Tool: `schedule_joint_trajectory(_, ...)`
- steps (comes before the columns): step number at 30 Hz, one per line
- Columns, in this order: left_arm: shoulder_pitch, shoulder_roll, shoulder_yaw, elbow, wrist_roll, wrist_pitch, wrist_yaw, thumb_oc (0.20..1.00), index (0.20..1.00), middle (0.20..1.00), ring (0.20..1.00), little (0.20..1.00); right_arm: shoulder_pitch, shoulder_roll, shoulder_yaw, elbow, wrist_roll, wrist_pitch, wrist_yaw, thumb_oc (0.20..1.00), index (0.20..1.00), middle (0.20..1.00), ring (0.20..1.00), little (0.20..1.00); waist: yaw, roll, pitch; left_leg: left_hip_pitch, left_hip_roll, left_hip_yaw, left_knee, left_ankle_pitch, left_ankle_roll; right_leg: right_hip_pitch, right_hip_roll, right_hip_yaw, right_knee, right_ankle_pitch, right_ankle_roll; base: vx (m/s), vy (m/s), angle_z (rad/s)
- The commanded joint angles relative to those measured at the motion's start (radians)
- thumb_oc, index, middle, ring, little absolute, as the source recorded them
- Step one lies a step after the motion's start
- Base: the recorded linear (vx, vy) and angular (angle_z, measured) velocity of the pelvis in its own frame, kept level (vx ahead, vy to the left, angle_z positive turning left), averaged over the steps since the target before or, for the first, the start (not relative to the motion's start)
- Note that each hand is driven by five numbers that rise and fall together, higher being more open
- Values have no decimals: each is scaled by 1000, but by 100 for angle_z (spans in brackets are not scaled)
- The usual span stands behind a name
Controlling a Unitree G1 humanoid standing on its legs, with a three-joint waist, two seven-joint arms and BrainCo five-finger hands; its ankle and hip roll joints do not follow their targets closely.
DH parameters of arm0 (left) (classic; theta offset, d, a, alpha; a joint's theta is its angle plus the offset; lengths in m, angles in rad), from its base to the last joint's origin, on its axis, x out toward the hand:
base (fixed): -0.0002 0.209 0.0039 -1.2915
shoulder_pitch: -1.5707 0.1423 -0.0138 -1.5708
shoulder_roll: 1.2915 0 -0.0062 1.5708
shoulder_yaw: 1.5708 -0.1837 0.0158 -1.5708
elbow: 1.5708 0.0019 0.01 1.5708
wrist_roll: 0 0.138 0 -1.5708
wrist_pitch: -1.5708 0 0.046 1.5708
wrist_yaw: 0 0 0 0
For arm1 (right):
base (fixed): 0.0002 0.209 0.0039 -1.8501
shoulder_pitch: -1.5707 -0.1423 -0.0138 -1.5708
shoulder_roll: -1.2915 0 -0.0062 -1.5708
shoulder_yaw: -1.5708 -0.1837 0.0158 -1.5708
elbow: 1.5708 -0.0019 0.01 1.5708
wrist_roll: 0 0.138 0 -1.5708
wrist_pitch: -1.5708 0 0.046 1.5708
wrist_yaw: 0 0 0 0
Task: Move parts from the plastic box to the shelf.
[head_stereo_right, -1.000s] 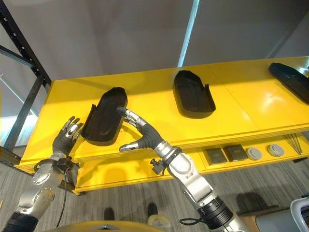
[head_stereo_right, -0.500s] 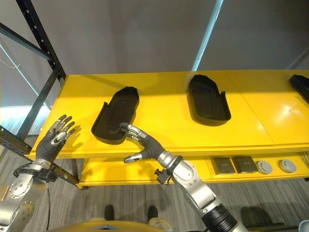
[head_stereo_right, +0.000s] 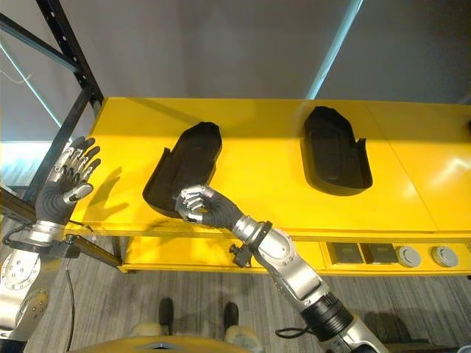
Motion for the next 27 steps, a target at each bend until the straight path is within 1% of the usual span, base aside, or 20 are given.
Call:
schedule_joint_trajectory(1,-54,56,42,-19,-20,-78,-12,1000,1000,1000,1000,1000,-65,32,33,-58,80,-38,36,200,200,200,200,200,-7,-46,13,69,32,5,0,-120,-26,86,-60,14,3,-168,50,0,0,0)
schedule_joint_trajectory(4,-53,58,42,-14,-10,-79,-8,1000,1000,1000,1000,1000,-95,58,86,-34,103,-20,59,200,200,200,200,200,1,-45,19,62,33,4,0,-117,-27,81,-59,11,3,-167,49,0,0,0)
schedule_joint_trajectory(5,-53,58,43,-14,-10,-79,-8,1000,1000,1000,1000,1000,-95,58,86,-34,103,-20,59,200,200,200,200,200,1,-45,19,62,33,4,0,-117,-27,81,-59,11,3,-167,49,0,0,0)
schedule_joint_trajectory(6,-53,56,43,-9,-9,-82,-3,1000,1000,1000,1000,1000,-107,77,115,-8,126,-4,73,200,200,200,200,200,6,-45,24,58,32,3,0,-115,-28,77,-59,11,3,-165,49,0,0,0)
schedule_joint_trajectory(10,-63,45,36,7,-9,-88,6,1000,1000,1000,1000,1000,-124,109,170,44,150,24,95,200,200,200,200,200,14,-42,36,44,31,-4,0,-109,-31,69,-58,6,3,-165,47,-9,-3,4)
schedule_joint_trajectory(17,-81,34,17,30,-10,-93,20,1000,1000,1000,1000,1000,-159,159,245,109,170,50,118,200,200,200,200,200,27,-40,48,31,34,-12,0,-102,-34,61,-55,-3,3,-165,45,-2,-8,6)
schedule_joint_trajectory(20,-86,35,15,35,-7,-93,26,1000,1000,1000,1000,1000,-160,177,257,139,168,52,118,200,200,200,200,200,28,-40,46,31,34,-11,0,-102,-34,60,-54,-3,3,-165,45,0,0,0)
schedule_joint_trajectory(21,-86,31,13,40,-5,-91,32,1000,1000,1000,1000,1000,-169,192,267,174,132,42,105,200,200,200,200,200,30,-39,42,32,35,-12,0,-103,-33,61,-52,-3,3,-166,43,0,0,0)
schedule_joint_trajectory(22,-86,31,13,40,-5,-91,32,1000,1000,1000,1000,1000,-169,193,268,175,131,41,105,200,200,200,200,200,30,-39,42,32,35,-12,0,-103,-33,61,-52,-3,3,-166,43,0,0,0)
schedule_joint_trajectory(24,-80,27,15,42,-3,-90,40,1000,1000,1000,1000,1000,-176,195,256,199,99,25,80,200,200,200,200,200,31,-39,39,34,36,-12,0,-103,-33,64,-51,-3,3,-168,42,0,0,0)
schedule_joint_trajectory(27,-68,22,15,44,-7,-86,44,1000,1000,1000,1000,1000,-173,195,237,209,91,19,63,200,200,200,200,200,31,-39,37,38,36,-14,0,-105,-32,68,-50,-4,3,-170,41,0,0,0)
